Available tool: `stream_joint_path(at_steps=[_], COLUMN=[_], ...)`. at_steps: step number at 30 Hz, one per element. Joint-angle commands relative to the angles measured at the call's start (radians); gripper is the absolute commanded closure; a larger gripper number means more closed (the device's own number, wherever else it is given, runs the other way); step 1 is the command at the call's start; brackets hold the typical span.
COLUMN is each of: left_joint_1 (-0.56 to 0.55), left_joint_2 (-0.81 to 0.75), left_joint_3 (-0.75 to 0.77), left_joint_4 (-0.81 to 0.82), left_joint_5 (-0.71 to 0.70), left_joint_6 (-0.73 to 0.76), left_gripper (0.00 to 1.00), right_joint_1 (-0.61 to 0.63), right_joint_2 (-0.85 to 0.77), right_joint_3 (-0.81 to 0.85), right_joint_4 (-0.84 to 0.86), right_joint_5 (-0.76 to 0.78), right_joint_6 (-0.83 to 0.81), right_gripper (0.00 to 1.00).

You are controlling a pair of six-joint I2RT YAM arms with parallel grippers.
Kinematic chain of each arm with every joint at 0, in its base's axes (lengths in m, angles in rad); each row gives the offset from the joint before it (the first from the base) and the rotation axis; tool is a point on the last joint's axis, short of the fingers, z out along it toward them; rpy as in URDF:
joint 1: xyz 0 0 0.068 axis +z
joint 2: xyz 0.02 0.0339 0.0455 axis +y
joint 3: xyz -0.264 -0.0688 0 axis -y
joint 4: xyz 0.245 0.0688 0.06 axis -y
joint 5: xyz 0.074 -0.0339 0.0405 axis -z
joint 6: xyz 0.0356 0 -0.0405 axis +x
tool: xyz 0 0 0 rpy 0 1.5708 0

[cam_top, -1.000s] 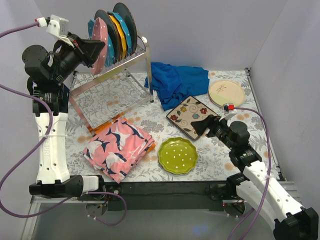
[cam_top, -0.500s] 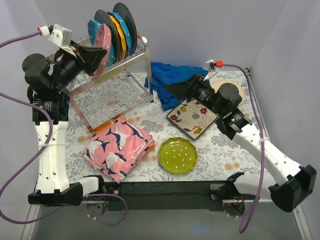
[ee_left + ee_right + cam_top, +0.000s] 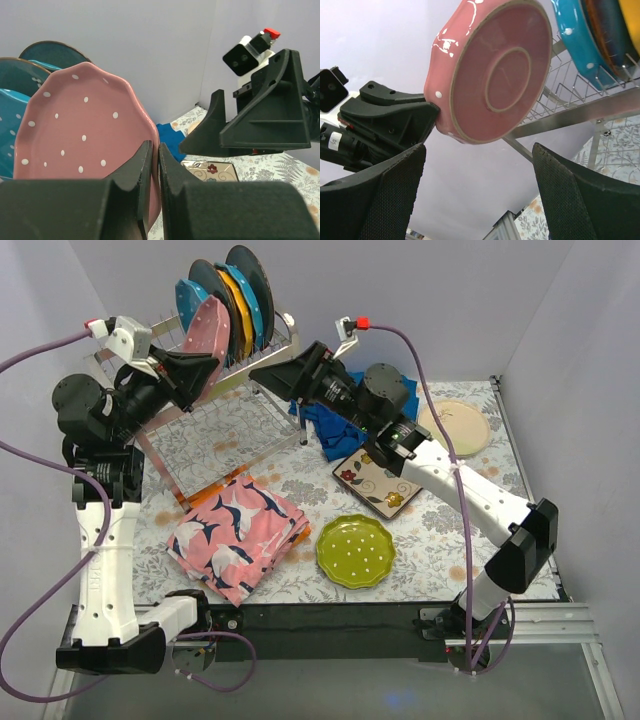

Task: Unload the plates from the dish rack
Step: Unload the plate from the dish rack.

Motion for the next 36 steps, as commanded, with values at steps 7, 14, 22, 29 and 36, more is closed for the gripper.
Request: stream_joint_path(at_steps=[7, 14, 22, 29, 36], left_joint_1=[0.004, 0.005, 0.004, 0.005, 0.004], left_joint_2=[-0.081, -0.087, -0.113, -0.136, -0.164], left_joint_3=[-0.094, -0.138, -0.195, -0.258, -0.304], left_joint_4=[0.089, 0.115, 0.132, 0.154, 0.135], left_joint_5=[0.003, 0.002, 0.009, 0.028, 0.057], left_joint_6=[0.039, 0.037, 0.033, 0.023, 0.039], left_gripper=[1.00, 1.00, 1.00, 1.00, 1.00], right_joint_1=[0.067, 0.090, 0.102, 0.107, 0.111], right_joint_2=[0.070, 0.127, 0.193, 0.203, 0.200], right_joint_3=[0.112, 0.179, 0.264, 0.267, 0.239], right_joint_4=[0.120, 0.119, 0.105, 0.045, -0.009], right_joint_5=[0.088, 0.153, 0.222, 0.280, 0.282], right_joint_6=[-0.023, -0.029, -0.061, -0.058, -0.051], right_gripper=[0.09, 0.00, 0.04, 0.08, 0.13])
